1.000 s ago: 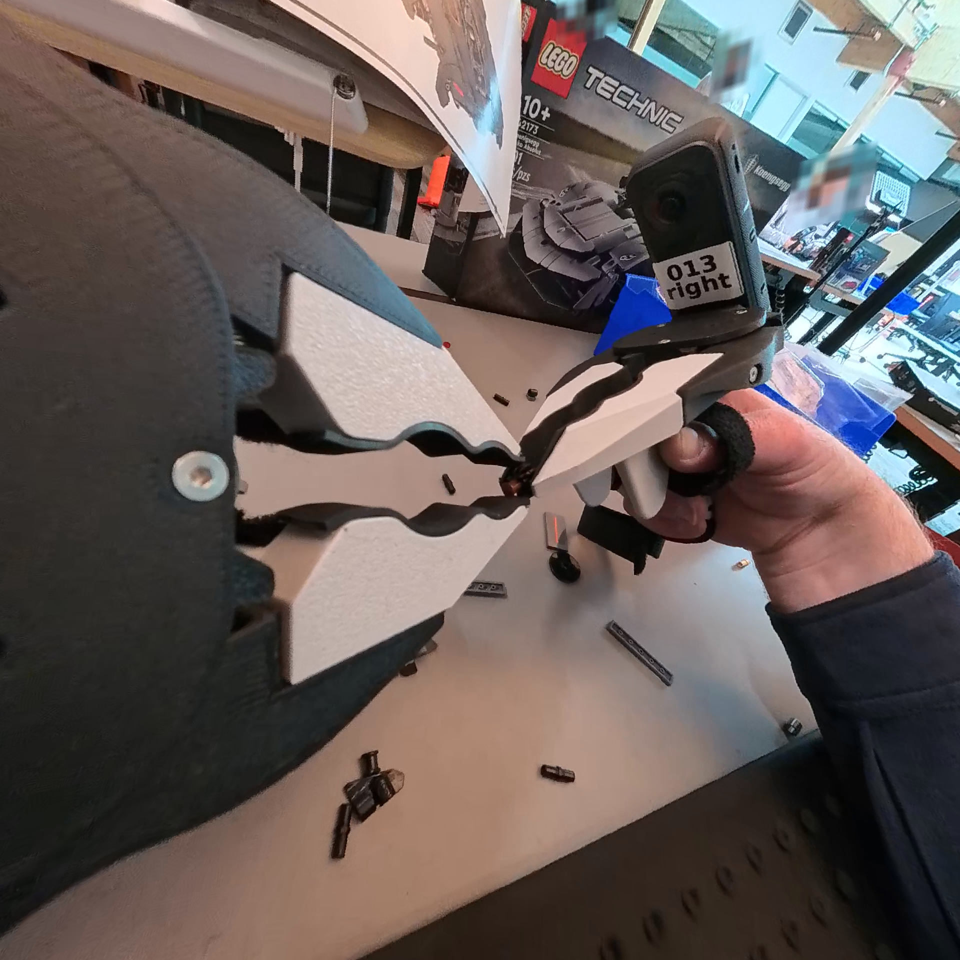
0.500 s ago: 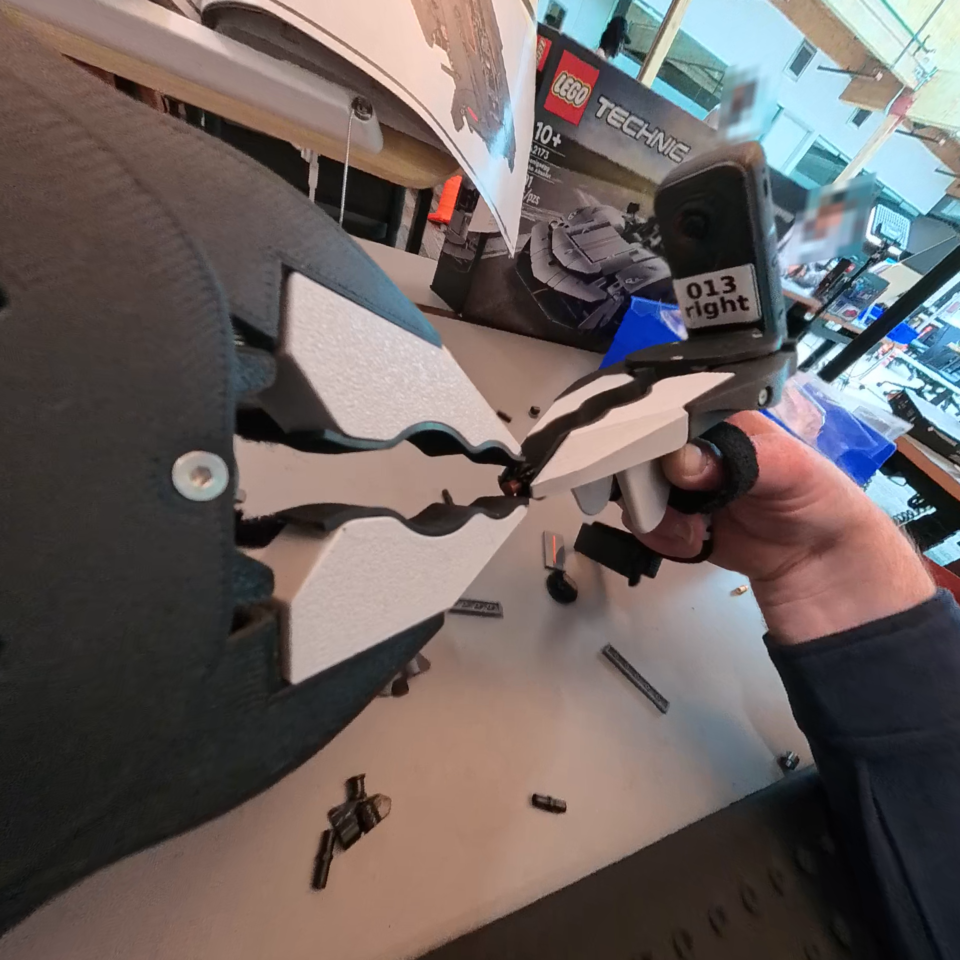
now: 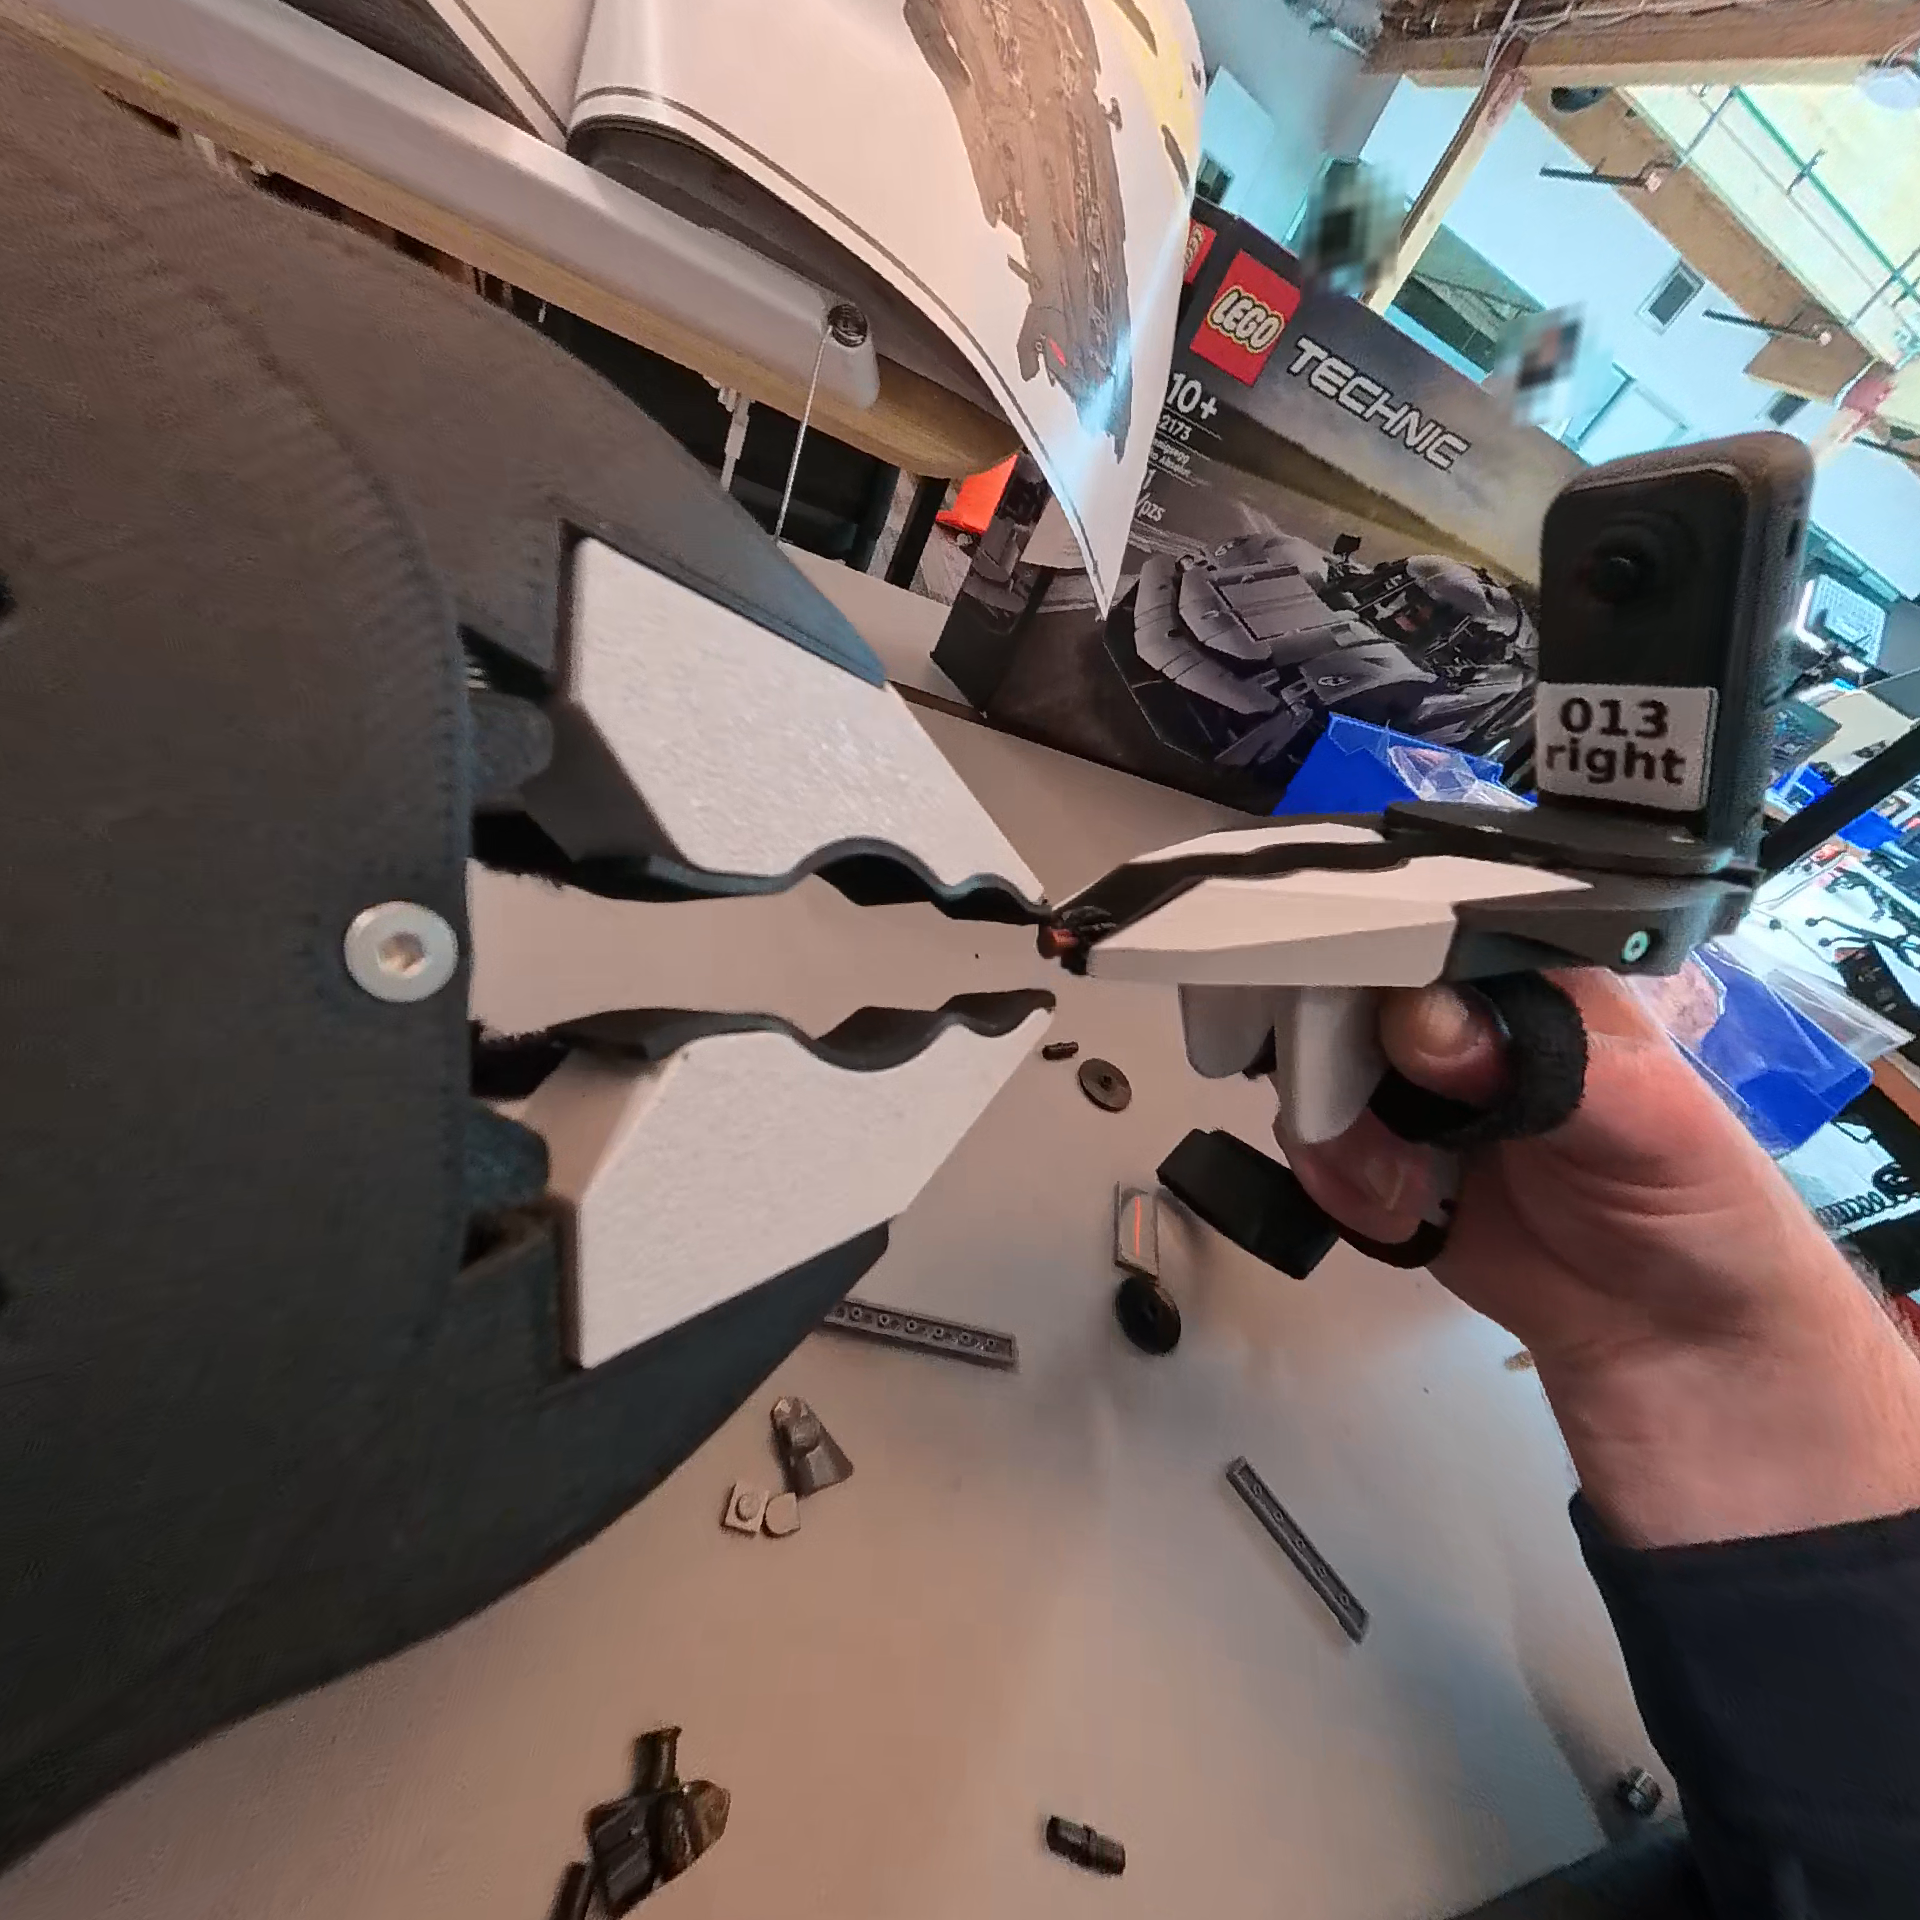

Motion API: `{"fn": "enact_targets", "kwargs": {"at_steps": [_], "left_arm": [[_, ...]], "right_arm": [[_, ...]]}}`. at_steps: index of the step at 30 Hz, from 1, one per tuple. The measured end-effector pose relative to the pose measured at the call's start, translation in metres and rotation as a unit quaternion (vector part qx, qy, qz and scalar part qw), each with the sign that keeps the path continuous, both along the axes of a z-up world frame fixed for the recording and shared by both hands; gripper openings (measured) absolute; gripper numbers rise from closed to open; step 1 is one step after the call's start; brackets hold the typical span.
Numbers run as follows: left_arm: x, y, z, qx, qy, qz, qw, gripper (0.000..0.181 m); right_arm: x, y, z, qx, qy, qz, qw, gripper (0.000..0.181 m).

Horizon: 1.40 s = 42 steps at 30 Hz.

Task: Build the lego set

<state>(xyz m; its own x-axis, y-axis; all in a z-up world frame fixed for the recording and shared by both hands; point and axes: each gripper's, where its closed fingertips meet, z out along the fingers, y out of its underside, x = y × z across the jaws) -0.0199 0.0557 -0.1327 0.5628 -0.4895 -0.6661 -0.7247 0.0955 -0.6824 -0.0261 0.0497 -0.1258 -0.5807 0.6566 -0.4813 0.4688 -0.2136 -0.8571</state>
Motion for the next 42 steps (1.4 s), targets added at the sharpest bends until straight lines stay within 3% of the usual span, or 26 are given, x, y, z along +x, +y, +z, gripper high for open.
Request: {"fn": "enact_targets", "kwargs": {"at_steps": [20, 25, 32, 42], "left_arm": [[-0.018, 0.014, -0.004, -0.006, -0.025, 0.041, 0.999, 0.017], [-0.025, 0.016, -0.003, -0.010, -0.042, 0.056, 0.997, 0.017], [-0.029, 0.020, 0.001, -0.032, -0.117, 0.061, 0.991, 0.019], [-0.025, 0.016, 0.017, -0.079, -0.284, 0.007, 0.955, 0.020]], "right_arm": [[-0.010, 0.017, -0.003, 0.030, 0.038, -0.061, 0.997, 0.011], [-0.016, 0.024, 0.003, 0.091, 0.077, -0.106, 0.987, 0.011], [-0.024, 0.033, 0.007, 0.288, 0.130, -0.185, 0.930, 0.011], [-0.033, 0.029, 0.009, 0.490, 0.161, -0.225, 0.827, 0.011]]}}
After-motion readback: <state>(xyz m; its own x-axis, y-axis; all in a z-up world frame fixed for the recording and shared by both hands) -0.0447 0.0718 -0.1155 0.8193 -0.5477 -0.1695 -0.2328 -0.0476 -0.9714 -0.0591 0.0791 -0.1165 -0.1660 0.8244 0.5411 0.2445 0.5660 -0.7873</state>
